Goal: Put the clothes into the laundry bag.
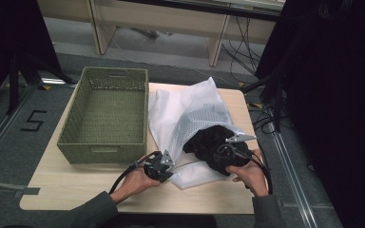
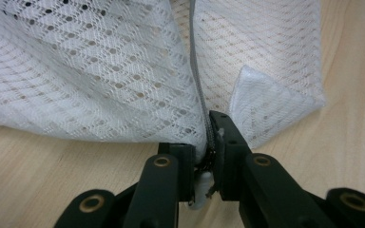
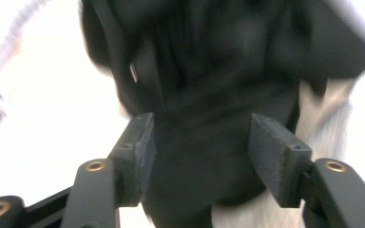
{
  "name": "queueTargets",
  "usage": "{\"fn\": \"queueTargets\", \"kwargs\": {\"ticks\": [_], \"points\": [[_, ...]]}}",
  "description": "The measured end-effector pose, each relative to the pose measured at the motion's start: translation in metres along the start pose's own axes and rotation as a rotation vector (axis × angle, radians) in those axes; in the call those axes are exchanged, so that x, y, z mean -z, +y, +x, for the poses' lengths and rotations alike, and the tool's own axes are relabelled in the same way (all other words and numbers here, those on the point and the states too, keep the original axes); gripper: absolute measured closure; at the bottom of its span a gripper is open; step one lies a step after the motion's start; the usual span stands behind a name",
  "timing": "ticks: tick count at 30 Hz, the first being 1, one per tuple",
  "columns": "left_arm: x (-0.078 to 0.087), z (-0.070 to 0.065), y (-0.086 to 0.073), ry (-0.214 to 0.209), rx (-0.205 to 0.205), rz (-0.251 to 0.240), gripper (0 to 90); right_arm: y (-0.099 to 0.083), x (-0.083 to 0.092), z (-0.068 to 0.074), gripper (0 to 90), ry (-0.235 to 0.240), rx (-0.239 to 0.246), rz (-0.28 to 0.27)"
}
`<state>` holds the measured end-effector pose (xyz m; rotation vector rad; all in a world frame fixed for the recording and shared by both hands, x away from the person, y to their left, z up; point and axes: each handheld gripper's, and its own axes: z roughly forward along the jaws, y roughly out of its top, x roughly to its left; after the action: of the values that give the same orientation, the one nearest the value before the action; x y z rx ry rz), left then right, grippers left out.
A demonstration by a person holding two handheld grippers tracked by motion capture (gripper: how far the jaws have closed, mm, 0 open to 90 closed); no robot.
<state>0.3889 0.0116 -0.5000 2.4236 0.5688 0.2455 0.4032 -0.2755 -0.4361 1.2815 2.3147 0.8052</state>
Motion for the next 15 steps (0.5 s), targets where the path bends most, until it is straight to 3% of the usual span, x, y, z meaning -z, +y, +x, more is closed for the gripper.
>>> {"fn": "queueTargets", "kwargs": {"ticks": [2,3,4,5,7,8,9,10,11,12,13,14,15], "points": [[-0.001,0.000,0.000,0.003,-0.002,-0.009,80.3,-0.011,-0.007,0.000,39.1,0.020,-0.049,0.102],[0.000,0.000,0.001,0.002,-0.008,-0.003,80.3,-0.017,-0.014,-0.003,37.4,0.009,0.010,0.119],[0.001,0.001,0.001,0.002,-0.020,0.006,80.3,-0.018,-0.018,0.000,36.8,0.038,-0.042,0.168],[0.001,0.001,0.001,0.002,-0.020,0.006,80.3,-0.018,-0.018,0.000,36.8,0.038,-0.042,0.168],[0.000,0.000,0.001,-0.003,-0.014,0.008,80.3,-0.018,-0.037,0.003,43.8,0.068,-0.041,0.185],[0.000,-0.001,0.001,0.000,-0.018,0.007,80.3,-0.016,-0.043,0.004,46.7,0.076,-0.005,0.189],[-0.001,-0.002,0.001,0.008,-0.010,-0.016,80.3,-0.012,-0.048,0.008,51.0,0.050,0.035,0.196],[-0.002,-0.003,0.001,0.007,-0.008,-0.019,80.4,-0.006,-0.049,0.012,62.8,0.040,0.081,0.196],[-0.001,-0.002,0.001,0.002,-0.020,-0.012,80.4,-0.001,-0.049,0.014,77.2,0.056,0.090,0.173],[-0.001,-0.002,0.001,0.002,-0.020,-0.012,80.5,-0.001,-0.049,0.014,77.2,0.056,0.090,0.173],[-0.001,-0.002,0.001,0.003,-0.022,-0.011,80.5,0.010,-0.054,0.023,82.9,0.074,0.132,0.157],[-0.002,-0.003,0.001,-0.001,-0.014,-0.012,80.5,0.013,-0.056,0.028,83.8,0.083,0.130,0.160],[-0.001,-0.002,0.001,0.001,-0.023,-0.011,80.5,0.019,-0.059,0.033,84.5,0.115,0.105,0.131]]}}
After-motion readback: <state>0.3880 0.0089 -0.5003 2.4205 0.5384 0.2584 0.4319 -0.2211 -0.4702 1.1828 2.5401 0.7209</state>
